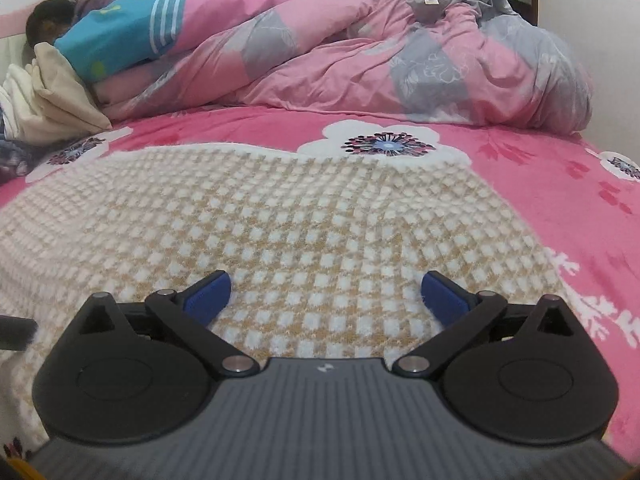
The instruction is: Fold clothes
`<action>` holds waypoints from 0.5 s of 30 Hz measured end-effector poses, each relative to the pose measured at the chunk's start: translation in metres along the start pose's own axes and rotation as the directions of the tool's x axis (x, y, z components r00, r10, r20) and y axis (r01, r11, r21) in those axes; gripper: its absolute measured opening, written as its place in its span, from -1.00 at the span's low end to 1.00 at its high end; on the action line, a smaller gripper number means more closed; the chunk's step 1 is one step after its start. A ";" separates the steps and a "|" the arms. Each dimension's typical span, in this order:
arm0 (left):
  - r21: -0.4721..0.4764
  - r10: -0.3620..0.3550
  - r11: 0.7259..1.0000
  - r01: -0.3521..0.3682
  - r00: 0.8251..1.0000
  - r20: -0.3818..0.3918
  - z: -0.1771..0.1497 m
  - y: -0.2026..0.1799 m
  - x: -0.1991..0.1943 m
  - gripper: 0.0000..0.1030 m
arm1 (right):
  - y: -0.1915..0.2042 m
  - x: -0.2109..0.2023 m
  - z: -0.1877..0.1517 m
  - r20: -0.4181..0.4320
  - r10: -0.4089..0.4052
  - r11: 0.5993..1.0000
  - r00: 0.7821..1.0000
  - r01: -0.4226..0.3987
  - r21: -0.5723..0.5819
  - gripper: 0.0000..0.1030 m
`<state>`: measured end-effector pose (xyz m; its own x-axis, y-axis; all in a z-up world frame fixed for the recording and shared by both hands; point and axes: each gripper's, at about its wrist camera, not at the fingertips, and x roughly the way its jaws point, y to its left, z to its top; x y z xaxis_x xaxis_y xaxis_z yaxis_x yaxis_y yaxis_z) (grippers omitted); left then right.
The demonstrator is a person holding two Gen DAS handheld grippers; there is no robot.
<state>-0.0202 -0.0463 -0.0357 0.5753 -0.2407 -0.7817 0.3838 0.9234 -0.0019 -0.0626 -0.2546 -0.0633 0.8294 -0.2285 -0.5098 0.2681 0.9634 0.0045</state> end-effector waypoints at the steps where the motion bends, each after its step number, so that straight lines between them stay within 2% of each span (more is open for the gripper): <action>1: 0.000 0.001 1.000 -0.001 1.000 -0.001 0.000 0.000 0.000 1.00 | 0.000 0.000 0.000 0.002 0.000 1.000 1.000 0.000 -0.001 0.98; 10: 0.001 0.007 1.000 -0.007 1.000 -0.007 0.000 -0.002 0.000 1.00 | 0.000 -0.001 -0.002 0.009 0.000 1.000 1.000 0.000 -0.007 0.98; 15: 0.018 -0.018 1.000 0.018 1.000 0.011 -0.001 0.002 0.001 1.00 | 0.000 -0.001 -0.004 0.013 -0.001 1.000 1.000 0.001 -0.012 0.98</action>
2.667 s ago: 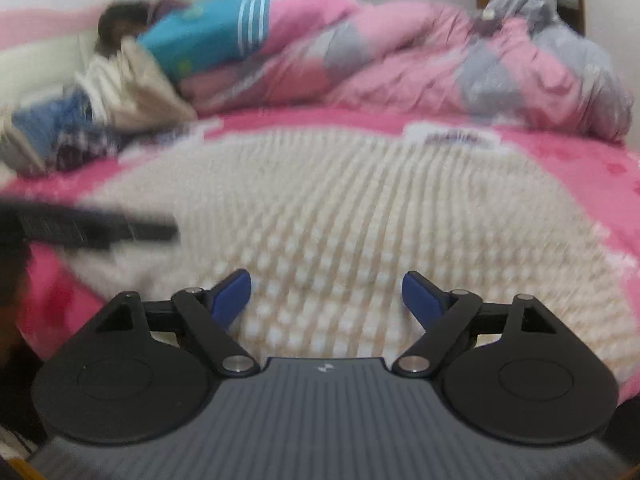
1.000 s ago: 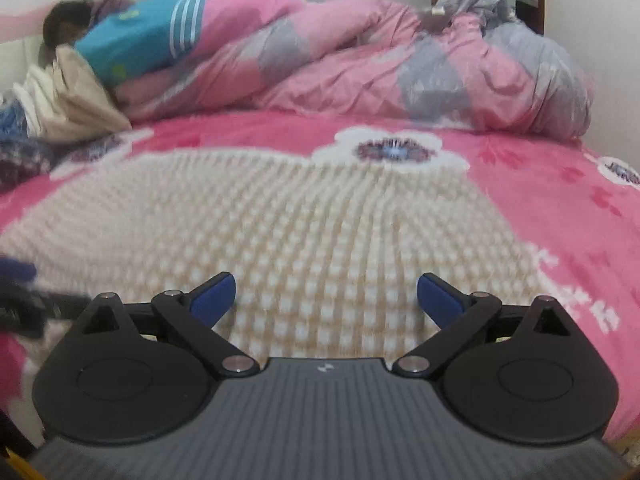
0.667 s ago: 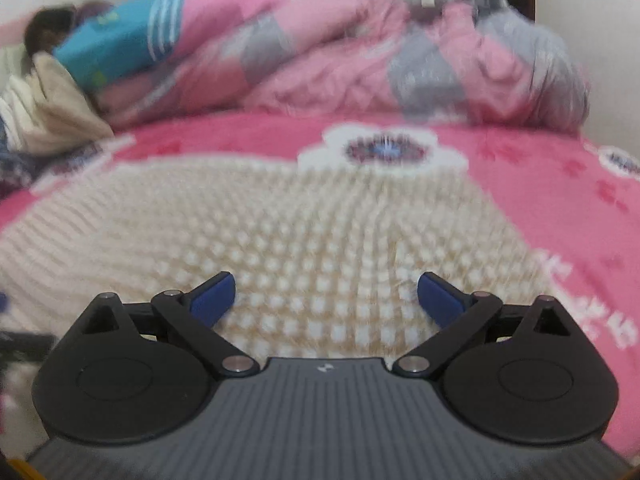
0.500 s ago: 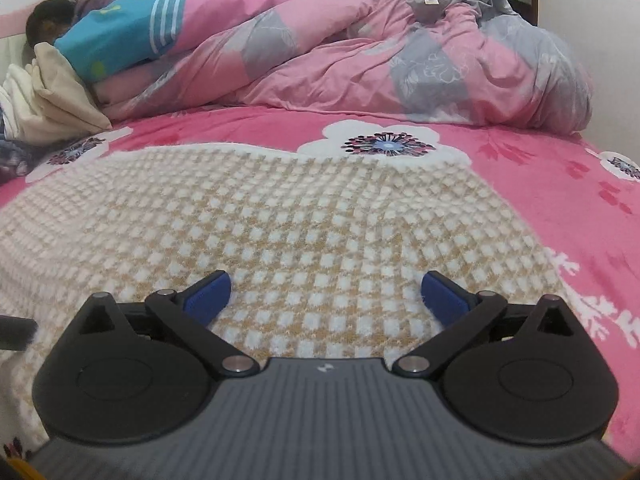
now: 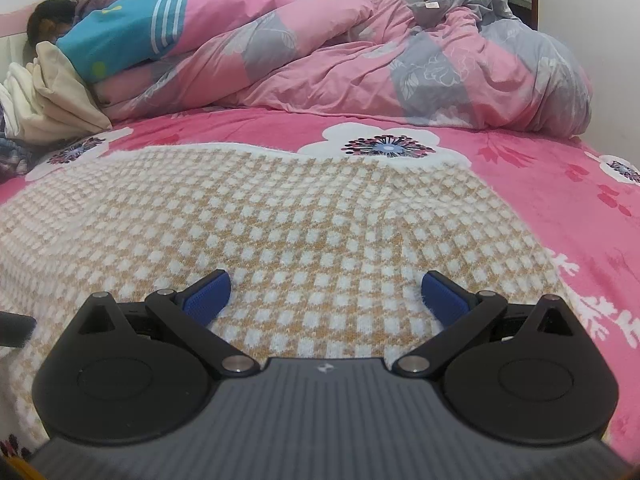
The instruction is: Fold clothes
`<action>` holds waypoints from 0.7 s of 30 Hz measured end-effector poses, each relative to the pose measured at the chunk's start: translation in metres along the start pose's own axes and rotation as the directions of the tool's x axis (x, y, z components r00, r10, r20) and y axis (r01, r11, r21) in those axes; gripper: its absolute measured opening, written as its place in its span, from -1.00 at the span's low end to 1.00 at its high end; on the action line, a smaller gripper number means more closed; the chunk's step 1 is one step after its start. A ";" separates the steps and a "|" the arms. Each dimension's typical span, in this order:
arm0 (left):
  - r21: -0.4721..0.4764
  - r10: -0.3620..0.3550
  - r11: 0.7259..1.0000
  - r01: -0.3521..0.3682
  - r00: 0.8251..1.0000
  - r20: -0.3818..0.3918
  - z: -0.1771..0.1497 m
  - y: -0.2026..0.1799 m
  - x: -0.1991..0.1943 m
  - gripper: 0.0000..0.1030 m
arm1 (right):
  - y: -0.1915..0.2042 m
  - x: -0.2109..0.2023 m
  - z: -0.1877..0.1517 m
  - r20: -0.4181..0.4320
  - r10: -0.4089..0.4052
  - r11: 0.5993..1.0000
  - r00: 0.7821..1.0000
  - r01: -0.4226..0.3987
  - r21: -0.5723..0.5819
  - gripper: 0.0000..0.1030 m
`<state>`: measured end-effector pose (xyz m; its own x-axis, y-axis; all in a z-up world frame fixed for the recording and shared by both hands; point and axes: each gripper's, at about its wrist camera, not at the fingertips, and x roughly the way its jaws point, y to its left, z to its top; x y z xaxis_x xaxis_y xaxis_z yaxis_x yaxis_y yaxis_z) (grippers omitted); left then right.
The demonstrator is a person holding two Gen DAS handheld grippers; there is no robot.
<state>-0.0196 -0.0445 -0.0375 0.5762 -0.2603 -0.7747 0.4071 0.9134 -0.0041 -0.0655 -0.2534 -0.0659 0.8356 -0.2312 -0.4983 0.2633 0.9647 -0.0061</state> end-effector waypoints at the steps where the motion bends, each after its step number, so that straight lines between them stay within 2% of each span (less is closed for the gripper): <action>1: 0.004 -0.007 1.000 0.007 1.000 0.008 -0.001 0.001 0.000 1.00 | 0.000 0.000 0.000 0.000 0.000 1.000 1.000 0.000 -0.001 0.98; 7: 0.016 -0.019 1.000 0.018 0.996 0.086 -0.007 0.002 -0.010 1.00 | 0.000 0.000 0.000 0.000 0.000 1.000 1.000 0.000 -0.004 0.98; 13: 0.079 -0.065 0.996 0.049 0.973 0.219 -0.006 -0.004 -0.027 1.00 | 0.001 -0.001 0.000 0.001 -0.002 1.000 1.000 0.002 -0.005 0.98; 16: 0.075 -0.079 0.995 0.063 0.968 0.240 0.000 -0.004 -0.026 1.00 | 0.000 0.000 0.000 0.001 0.001 1.000 1.000 -0.001 -0.006 0.98; 21: 0.037 -0.087 0.996 0.080 0.967 0.238 0.011 0.002 -0.015 1.00 | 0.000 0.000 0.000 0.002 0.002 1.000 1.000 -0.002 -0.008 0.98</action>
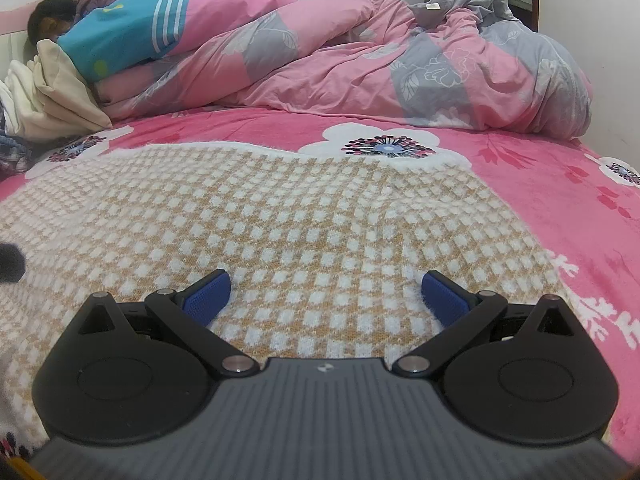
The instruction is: Fold clothes
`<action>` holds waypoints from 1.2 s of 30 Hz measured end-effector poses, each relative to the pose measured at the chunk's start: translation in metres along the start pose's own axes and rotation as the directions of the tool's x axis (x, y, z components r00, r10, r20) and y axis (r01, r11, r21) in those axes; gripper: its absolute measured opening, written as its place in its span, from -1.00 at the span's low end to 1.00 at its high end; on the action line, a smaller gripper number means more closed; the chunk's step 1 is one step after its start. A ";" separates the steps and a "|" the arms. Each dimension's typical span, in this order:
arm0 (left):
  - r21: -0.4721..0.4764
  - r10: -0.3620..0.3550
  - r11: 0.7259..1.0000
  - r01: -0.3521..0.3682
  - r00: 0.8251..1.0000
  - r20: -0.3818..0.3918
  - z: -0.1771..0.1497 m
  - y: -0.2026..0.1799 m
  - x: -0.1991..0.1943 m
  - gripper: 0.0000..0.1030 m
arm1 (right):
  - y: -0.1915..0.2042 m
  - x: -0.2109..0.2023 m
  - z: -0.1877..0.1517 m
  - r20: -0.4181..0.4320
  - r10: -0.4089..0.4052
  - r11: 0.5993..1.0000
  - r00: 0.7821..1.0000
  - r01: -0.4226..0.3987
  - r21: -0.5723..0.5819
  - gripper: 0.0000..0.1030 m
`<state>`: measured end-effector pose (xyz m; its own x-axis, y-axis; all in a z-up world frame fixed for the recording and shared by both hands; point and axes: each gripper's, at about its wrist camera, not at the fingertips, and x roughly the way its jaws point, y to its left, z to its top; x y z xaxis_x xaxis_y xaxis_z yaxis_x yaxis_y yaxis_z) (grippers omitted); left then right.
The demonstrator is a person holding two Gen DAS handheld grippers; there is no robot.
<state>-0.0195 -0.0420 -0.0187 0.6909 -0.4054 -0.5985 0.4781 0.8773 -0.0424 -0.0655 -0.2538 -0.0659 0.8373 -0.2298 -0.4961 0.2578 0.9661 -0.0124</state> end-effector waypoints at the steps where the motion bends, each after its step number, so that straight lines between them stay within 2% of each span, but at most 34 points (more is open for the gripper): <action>1: -0.007 0.000 1.000 0.000 1.000 0.000 0.002 0.002 0.003 1.00 | 0.000 0.000 0.000 0.000 -0.001 1.000 1.000 0.001 0.000 0.98; 8: -0.014 0.039 0.999 -0.039 0.999 -0.011 0.013 0.009 0.025 1.00 | 0.002 0.000 0.000 0.000 -0.004 1.000 1.000 0.004 -0.003 0.98; 14: -0.038 0.059 0.997 -0.062 0.996 -0.059 0.016 0.015 0.047 1.00 | 0.002 -0.001 -0.001 0.001 -0.007 1.000 1.000 0.007 -0.003 0.98; 26: -0.058 0.083 0.994 -0.090 0.989 -0.120 0.023 0.016 0.058 1.00 | 0.005 0.000 0.003 -0.025 -0.010 1.000 1.000 0.010 -0.014 0.98; 31: -0.058 0.088 0.993 -0.098 0.985 -0.151 0.028 0.015 0.061 1.00 | 0.002 -0.001 0.025 -0.097 0.015 0.999 0.995 -0.019 -0.046 0.97; 36: -0.055 0.099 0.992 -0.110 0.981 -0.166 0.030 0.013 0.062 1.00 | -0.011 -0.003 0.046 -0.043 0.015 1.000 0.999 -0.016 -0.011 0.97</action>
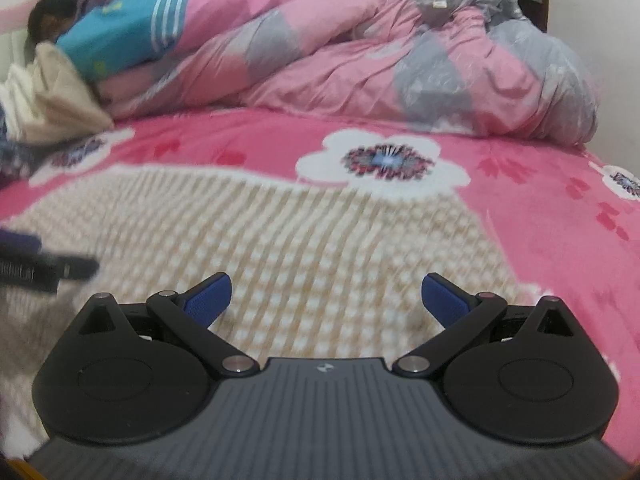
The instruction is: Fold clothes
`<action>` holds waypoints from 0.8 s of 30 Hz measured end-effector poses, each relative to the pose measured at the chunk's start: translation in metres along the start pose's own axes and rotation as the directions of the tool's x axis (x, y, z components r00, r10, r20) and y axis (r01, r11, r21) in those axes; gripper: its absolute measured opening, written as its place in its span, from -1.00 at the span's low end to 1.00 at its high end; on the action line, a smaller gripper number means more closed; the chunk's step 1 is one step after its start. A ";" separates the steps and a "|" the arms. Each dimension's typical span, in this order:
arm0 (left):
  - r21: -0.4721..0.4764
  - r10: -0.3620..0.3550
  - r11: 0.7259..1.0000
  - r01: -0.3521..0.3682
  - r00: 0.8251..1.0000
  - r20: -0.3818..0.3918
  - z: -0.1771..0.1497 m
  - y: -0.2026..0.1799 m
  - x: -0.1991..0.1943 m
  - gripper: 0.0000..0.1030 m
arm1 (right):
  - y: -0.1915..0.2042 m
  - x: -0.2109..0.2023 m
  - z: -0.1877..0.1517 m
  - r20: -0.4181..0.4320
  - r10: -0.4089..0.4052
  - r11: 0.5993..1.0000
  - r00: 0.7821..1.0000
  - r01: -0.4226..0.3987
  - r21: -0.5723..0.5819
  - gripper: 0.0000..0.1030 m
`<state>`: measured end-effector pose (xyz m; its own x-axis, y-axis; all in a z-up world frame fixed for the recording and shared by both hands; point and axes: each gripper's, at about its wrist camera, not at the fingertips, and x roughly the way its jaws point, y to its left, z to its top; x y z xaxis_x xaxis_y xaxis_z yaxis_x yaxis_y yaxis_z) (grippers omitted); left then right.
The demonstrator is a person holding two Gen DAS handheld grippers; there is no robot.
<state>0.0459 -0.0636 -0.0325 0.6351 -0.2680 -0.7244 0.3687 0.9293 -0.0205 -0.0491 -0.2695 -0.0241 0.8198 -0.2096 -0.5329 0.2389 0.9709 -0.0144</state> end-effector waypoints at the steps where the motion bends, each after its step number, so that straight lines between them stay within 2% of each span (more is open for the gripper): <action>1: 0.000 0.002 1.000 -0.002 1.000 -0.002 0.000 0.000 0.000 1.00 | -0.002 0.002 0.004 0.007 -0.002 1.000 1.000 0.002 0.003 0.97; 6: 0.001 0.008 1.000 -0.008 1.000 -0.013 0.002 -0.002 0.000 1.00 | -0.011 0.020 0.017 0.025 0.002 1.000 1.000 -0.002 0.018 0.97; 12: 0.008 0.013 1.000 -0.013 1.000 -0.015 0.002 -0.003 0.000 1.00 | -0.020 0.056 0.007 -0.027 0.002 0.998 1.000 -0.001 0.067 0.98; 24: 0.032 -0.054 0.998 0.053 0.998 0.030 -0.004 -0.001 -0.015 1.00 | -0.024 0.059 0.002 -0.007 0.028 0.996 1.000 -0.028 0.088 0.98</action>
<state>0.0333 -0.0594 -0.0245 0.6343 -0.3248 -0.7015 0.4233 0.9053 -0.0364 -0.0058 -0.3053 -0.0535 0.8227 -0.1814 -0.5387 0.2612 0.9624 0.0749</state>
